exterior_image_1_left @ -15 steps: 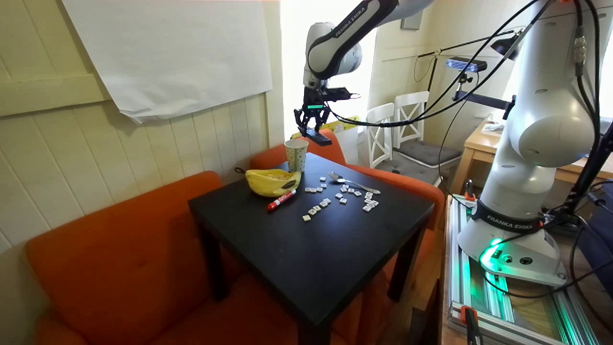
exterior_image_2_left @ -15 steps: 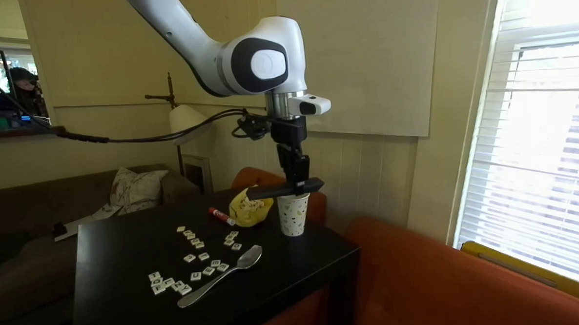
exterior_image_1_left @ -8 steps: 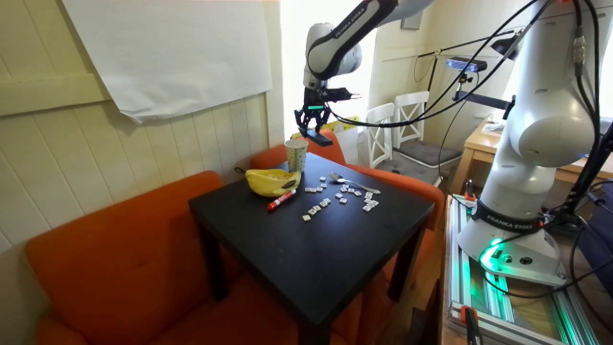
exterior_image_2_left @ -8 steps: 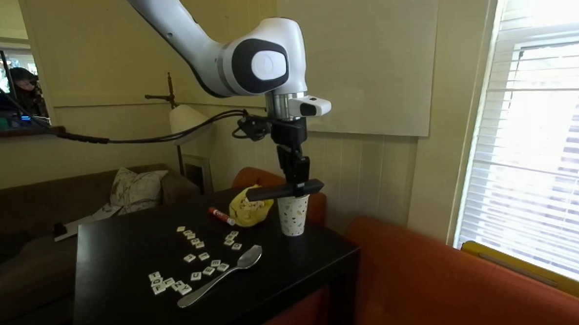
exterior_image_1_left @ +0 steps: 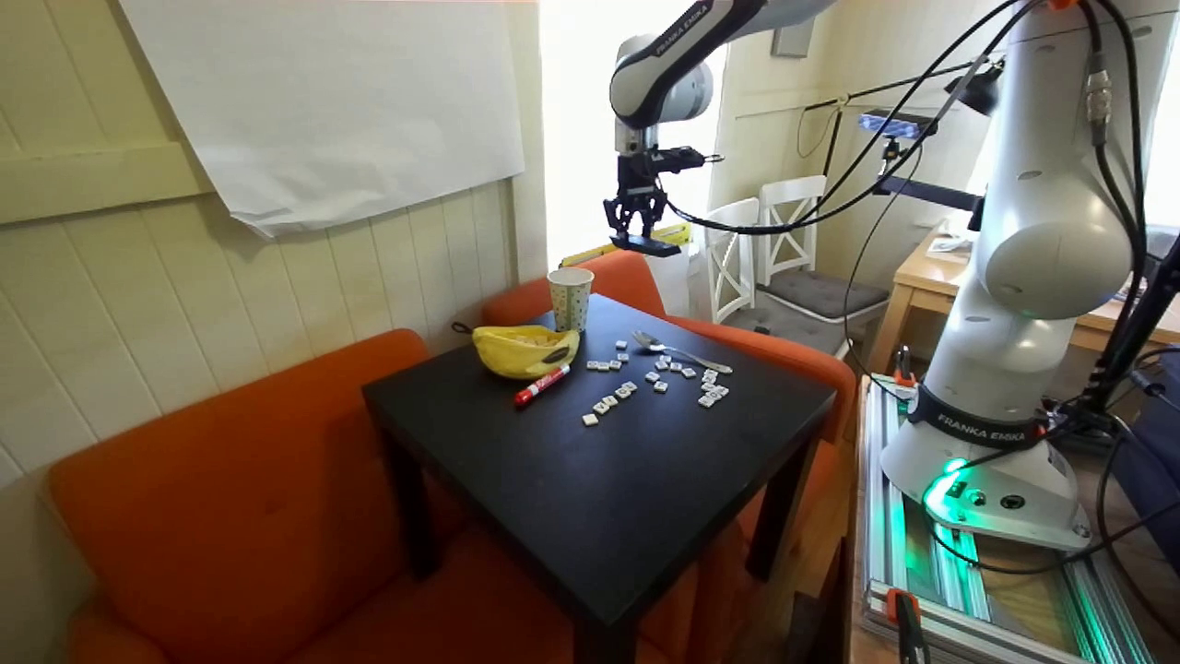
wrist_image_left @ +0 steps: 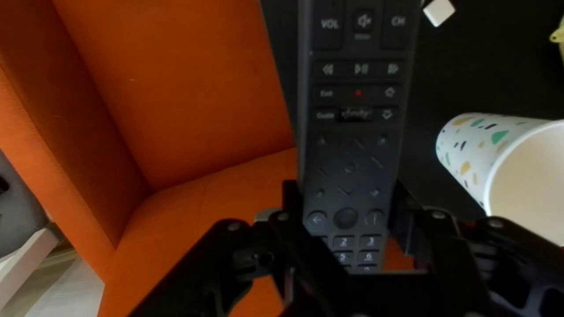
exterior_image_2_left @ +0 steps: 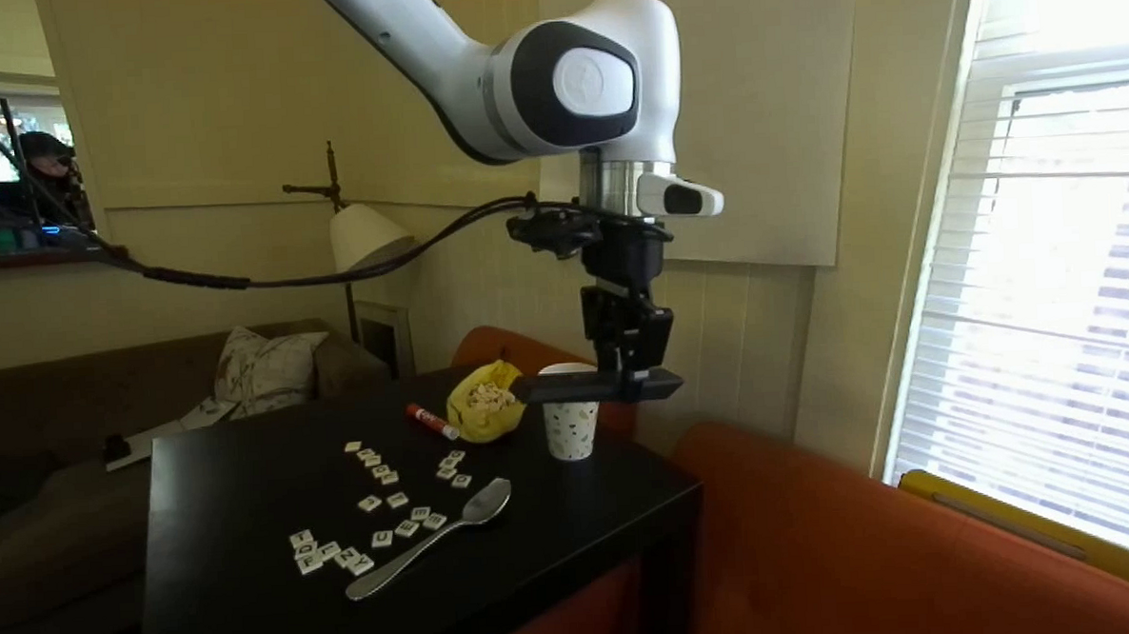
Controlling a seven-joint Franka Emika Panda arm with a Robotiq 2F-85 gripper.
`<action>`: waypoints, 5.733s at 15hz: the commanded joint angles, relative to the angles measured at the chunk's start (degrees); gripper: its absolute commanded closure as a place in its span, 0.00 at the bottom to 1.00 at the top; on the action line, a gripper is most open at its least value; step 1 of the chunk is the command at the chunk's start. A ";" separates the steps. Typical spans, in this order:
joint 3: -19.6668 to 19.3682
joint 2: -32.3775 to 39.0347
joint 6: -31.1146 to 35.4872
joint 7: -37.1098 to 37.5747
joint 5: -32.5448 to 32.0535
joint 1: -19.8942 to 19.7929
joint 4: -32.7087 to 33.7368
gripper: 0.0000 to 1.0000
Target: Move the remote to the right
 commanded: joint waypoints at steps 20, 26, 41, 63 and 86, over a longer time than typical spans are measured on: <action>3.28 8.54 8.63 -17.83 16.81 -4.37 -6.34 0.74; 3.04 8.82 8.87 -17.14 15.28 -3.82 -6.42 0.74; 8.58 10.19 13.38 -40.94 28.68 -10.06 -9.50 0.74; 5.45 -7.91 22.33 -29.52 23.51 -4.45 -17.40 0.00; -9.10 -27.81 -39.86 -24.05 0.50 -5.69 -16.48 0.00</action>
